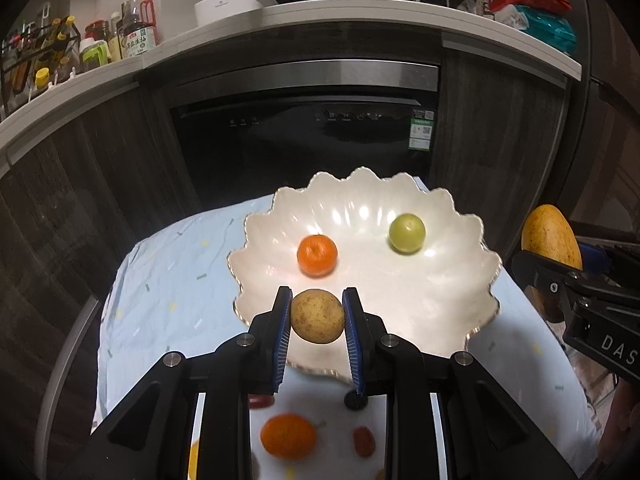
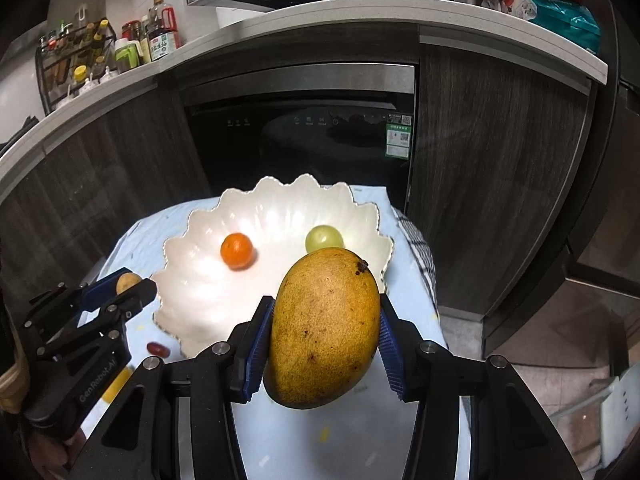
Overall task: Organize fruits
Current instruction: 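Grip and lift the brown fruit with the left tool while the right tool lifts the mango toward the bowl, then open both tools over the bowl to drop the brown fruit and mango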
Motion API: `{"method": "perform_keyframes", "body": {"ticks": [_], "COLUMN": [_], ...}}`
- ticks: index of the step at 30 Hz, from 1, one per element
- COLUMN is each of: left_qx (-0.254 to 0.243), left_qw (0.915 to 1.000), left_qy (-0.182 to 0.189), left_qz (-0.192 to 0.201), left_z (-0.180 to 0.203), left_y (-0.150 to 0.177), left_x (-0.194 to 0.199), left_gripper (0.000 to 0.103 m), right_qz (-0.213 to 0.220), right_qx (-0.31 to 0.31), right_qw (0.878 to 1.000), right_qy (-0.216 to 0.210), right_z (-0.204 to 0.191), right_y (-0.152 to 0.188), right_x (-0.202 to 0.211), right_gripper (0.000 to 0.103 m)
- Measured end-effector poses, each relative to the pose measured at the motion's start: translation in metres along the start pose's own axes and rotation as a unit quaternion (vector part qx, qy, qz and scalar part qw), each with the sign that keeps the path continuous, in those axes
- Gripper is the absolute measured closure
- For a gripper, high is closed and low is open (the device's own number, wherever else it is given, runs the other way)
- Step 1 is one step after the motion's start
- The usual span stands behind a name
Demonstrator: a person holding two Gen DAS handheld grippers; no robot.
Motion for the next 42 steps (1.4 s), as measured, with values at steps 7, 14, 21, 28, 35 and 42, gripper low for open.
{"method": "perform_keyframes", "body": {"ticks": [7, 14, 21, 28, 35, 42], "left_qx": [0.006, 0.010, 0.013, 0.016, 0.025, 0.027], "left_qw": [1.0000, 0.9999, 0.9996, 0.9993, 0.9988, 0.9986], "left_qy": [-0.005, -0.008, -0.007, -0.009, -0.022, -0.029], "left_qz": [-0.006, -0.012, -0.022, -0.034, -0.035, -0.034], "left_z": [-0.003, -0.006, -0.008, -0.010, -0.014, -0.018], "left_y": [-0.010, -0.016, -0.015, -0.012, -0.010, -0.009], "left_x": [-0.020, -0.040, -0.056, -0.067, -0.069, -0.064], "left_gripper": [0.077, 0.077, 0.077, 0.077, 0.047, 0.039], "right_qz": [0.001, -0.007, -0.017, -0.030, -0.038, -0.007], "right_qx": [-0.009, -0.016, -0.024, -0.035, -0.039, -0.033], "right_qw": [1.000, 1.000, 1.000, 0.999, 0.998, 0.999], "right_qy": [0.004, 0.009, 0.012, 0.010, 0.018, 0.035], "right_z": [0.008, 0.016, 0.021, 0.023, 0.025, 0.023], "right_y": [-0.014, -0.020, -0.021, -0.020, -0.019, -0.028], "right_x": [-0.020, -0.039, -0.057, -0.071, -0.077, -0.061], "right_gripper": [0.053, 0.053, 0.053, 0.053, 0.042, 0.021]}}
Point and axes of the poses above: each gripper's, at about its wrist camera, not at the fingertips, and x roughly against the way its jaws point, z to its right, y to its underside, the point moved 6 cm from there along -x, roughly the way its jaws point, and after that the axes turned 4 degrees about x, right-handed, at the moved point
